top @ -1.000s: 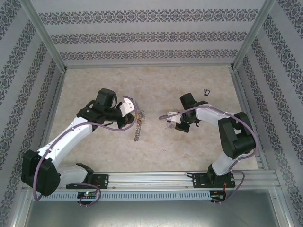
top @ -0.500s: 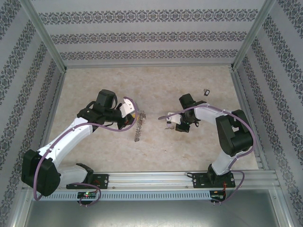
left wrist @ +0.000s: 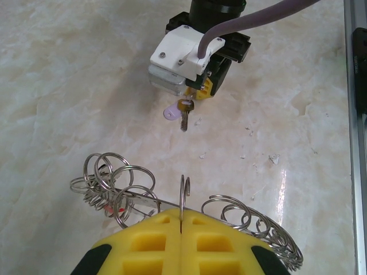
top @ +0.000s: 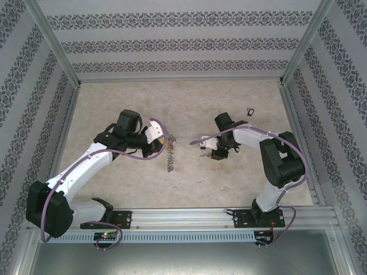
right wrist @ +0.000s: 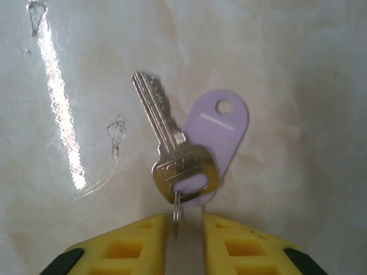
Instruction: Put the keys on the keyring
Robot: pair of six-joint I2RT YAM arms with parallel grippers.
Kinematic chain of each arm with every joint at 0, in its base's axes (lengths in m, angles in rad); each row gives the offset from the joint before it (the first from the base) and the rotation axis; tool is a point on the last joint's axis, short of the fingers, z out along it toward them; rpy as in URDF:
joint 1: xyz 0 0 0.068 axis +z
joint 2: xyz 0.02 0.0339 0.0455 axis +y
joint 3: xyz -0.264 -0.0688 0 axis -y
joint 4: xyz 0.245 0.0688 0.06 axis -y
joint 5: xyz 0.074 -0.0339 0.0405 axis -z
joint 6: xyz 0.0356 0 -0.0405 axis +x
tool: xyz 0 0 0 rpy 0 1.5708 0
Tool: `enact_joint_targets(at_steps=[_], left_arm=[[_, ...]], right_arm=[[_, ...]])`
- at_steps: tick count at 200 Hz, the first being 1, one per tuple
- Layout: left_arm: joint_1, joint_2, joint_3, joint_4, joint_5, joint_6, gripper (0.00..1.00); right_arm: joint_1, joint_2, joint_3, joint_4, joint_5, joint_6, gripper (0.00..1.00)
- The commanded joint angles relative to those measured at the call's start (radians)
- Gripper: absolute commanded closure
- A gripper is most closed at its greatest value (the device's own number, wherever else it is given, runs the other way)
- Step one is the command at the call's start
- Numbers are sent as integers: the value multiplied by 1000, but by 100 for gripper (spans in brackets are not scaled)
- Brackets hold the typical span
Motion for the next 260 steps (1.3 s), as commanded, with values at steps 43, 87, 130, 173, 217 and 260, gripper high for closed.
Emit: enact_joint_targets(at_steps=[43, 87, 130, 173, 217, 260], left_arm=[[10, -8, 3, 22, 29, 3, 100], [9, -9, 5, 17, 31, 6, 100], [10, -8, 8, 19, 31, 7, 100], [10, -9, 5, 19, 30, 5, 100], [12, -10, 2, 19, 28, 4, 100], [12, -9, -1, 22, 28, 2, 100]], right_arm=[[7, 21, 29, -48, -25, -22, 90], [5, 15, 16, -59, -19, -15, 77], [0, 30, 35, -75, -21, -7, 79], [2, 35, 42, -76, -20, -9, 89], [6, 19, 29, -58, -26, -10, 99], [-1, 7, 27, -58, -43, -5, 89]])
